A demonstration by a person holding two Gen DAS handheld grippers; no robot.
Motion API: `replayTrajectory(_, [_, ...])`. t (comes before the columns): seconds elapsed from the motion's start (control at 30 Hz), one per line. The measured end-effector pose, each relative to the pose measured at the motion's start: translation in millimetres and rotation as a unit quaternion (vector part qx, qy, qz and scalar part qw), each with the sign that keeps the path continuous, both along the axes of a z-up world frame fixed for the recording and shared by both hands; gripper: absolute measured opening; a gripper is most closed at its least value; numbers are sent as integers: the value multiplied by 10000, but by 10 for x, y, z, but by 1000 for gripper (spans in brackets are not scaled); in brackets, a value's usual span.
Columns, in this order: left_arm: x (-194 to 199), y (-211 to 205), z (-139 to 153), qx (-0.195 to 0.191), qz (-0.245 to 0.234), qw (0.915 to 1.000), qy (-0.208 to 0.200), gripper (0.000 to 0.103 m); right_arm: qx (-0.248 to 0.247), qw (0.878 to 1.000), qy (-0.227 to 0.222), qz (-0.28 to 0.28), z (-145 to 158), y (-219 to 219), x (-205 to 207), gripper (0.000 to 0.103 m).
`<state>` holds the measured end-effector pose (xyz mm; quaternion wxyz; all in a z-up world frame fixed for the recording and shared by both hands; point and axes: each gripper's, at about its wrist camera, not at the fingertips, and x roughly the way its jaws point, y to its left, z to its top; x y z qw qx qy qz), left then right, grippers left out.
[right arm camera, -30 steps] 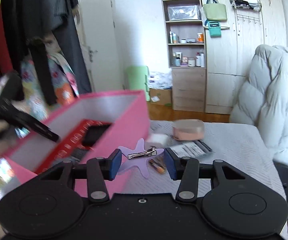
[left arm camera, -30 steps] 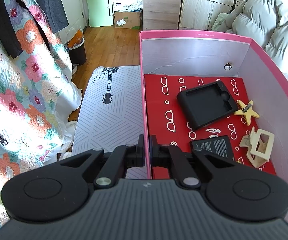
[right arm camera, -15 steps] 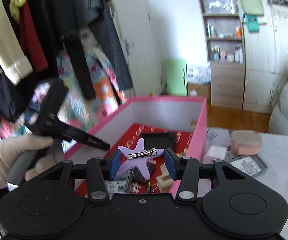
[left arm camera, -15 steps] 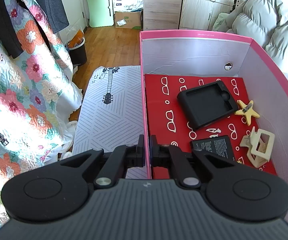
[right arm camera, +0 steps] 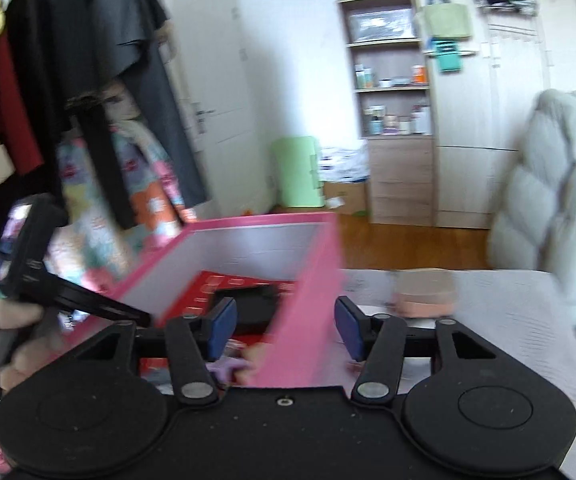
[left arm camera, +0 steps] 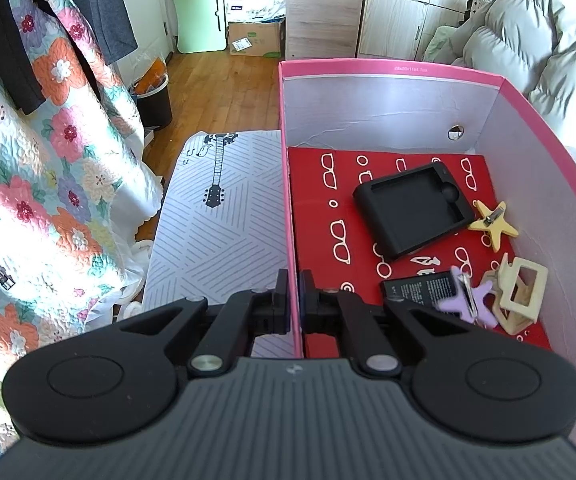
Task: Organize rigid objects
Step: 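Lower the lilac starfish clip into the pink box and release, then move the right tool to the table and grasp the grey router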
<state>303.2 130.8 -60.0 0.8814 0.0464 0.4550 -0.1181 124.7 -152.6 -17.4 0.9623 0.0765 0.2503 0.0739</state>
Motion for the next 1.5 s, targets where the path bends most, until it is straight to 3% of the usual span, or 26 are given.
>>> replayTrajectory(0.2, [-4, 1, 1, 29, -12, 10000, -5, 3, -216, 9954, 602, -713, -411, -446, -99, 65])
replayTrajectory(0.33, [-9, -11, -2, 77, -22, 10000, -10, 3, -287, 9943, 774, -679, -517, -524, -45, 75])
replayTrajectory(0.43, [-9, -12, -3, 82, -14, 10000, -8, 3, -310, 9940, 820, -647, -566, -546, 100, 75])
replayTrajectory(0.57, [-3, -2, -4, 26, 8, 10000, -5, 3, 562, 9899, 1037, -790, -613, -660, 321, 78])
replayTrajectory(0.67, [6, -4, -4, 22, 5, 10000, 3, 3, 1200, 9781, 1288, -1107, -723, -715, 478, 78])
replayTrajectory(0.77, [1, -16, -1, 67, -16, 10000, -8, 3, 1675, 9693, 1251, -1292, -830, -731, 595, 78])
replayTrajectory(1.0, [-6, -17, -4, 71, -21, 10000, -7, 3, 1002, 9737, 1037, -1762, -877, -503, 831, 80])
replayTrajectory(1.13, [-13, -14, -4, 89, -24, 10000, -12, 3, 239, 9786, 894, -1838, -932, -361, 934, 87])
replayTrajectory(1.23, [-14, -4, -3, 69, -12, 10000, -7, 4, 92, 9798, 790, -1835, -945, -368, 899, 88])
replayTrajectory(1.33, [-15, -8, 0, 92, -17, 10000, -9, 4, 244, 9806, 749, -1792, -895, -469, 833, 62])
replayTrajectory(1.37, [-14, -10, 0, 105, -20, 9999, -11, 4, 324, 9807, 730, -1787, -877, -512, 794, 47])
replayTrajectory(1.4, [-9, -10, 0, 102, -21, 9999, -7, 4, 392, 9806, 727, -1777, -879, -550, 768, 40])
replayTrajectory(1.43, [-9, -12, 2, 95, -17, 10000, -6, 4, 444, 9803, 769, -1764, -873, -598, 751, 20])
replayTrajectory(1.47, [-7, -14, 6, 86, -14, 10000, -5, 4, 457, 9800, 874, -1731, -877, -647, 739, 13])
replayTrajectory(1.5, [-6, -18, 7, 89, -19, 10000, -4, 4, 536, 9804, 876, -1678, -881, -684, 713, 13])
